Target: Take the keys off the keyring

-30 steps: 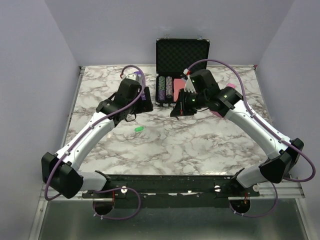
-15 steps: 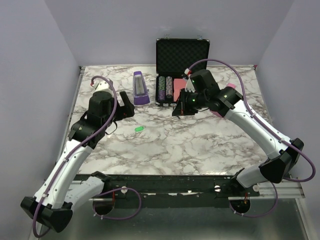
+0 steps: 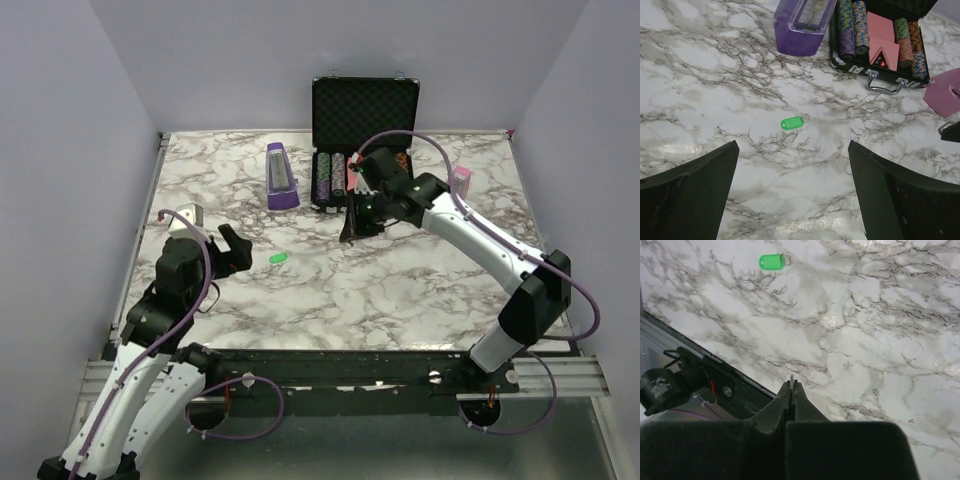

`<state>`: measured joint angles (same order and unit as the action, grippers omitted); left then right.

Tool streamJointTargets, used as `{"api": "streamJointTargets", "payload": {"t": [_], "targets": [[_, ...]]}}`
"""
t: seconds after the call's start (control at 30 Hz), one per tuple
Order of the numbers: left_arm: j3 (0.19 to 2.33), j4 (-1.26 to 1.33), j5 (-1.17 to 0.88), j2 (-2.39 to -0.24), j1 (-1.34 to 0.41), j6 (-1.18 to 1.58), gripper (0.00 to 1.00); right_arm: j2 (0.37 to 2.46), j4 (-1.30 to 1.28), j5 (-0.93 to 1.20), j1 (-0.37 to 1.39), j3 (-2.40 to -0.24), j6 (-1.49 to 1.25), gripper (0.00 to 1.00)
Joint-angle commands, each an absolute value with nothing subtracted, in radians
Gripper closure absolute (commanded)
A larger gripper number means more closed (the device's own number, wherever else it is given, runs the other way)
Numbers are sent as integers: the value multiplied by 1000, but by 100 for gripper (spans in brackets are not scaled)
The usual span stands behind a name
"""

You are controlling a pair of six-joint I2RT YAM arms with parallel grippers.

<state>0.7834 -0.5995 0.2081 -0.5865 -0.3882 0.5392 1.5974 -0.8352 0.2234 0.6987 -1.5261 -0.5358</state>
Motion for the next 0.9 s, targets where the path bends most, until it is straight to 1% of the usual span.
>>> {"api": "streamJointTargets", "payload": {"t": [0.0,0.27,0.43,0.6,0.8,0.83,0.87], "targets": [[692,-548,248,-474,-382,525,1,1701,-854,164,698,-1574,-508,99],[594,-555,281,-310,-382,477,1,1896,-919,152,696,-1721,-509,99],[575,-538,284,-239,-382,462,1,1982,-965,138,699,-1819,-511,99],[571,-519,268,-233,-383,451,1,2020,-994,140,718,-1859,-505,99],[566,-505,261,-241,-384,443,1,2014,-985,160,733,-1845,-508,99],[566,-505,264,-242,-383,443,1,2011,-985,161,733,-1844,-506,99],[566,-503,264,-242,-383,442,1,2010,-988,160,733,-1845,-506,95]]}}
